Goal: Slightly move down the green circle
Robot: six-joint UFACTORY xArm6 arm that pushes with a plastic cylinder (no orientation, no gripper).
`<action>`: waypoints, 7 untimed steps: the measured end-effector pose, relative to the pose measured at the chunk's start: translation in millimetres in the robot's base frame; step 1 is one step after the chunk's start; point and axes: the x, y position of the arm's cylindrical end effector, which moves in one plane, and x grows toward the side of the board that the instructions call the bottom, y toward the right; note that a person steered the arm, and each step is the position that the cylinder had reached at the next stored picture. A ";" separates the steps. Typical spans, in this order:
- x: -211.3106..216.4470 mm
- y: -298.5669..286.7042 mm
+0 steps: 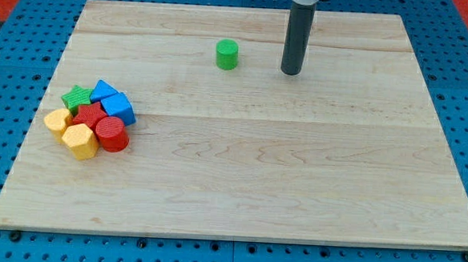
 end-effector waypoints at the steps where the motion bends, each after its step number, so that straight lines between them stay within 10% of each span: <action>1: -7.1 -1.7; 7: -75.0 -140.3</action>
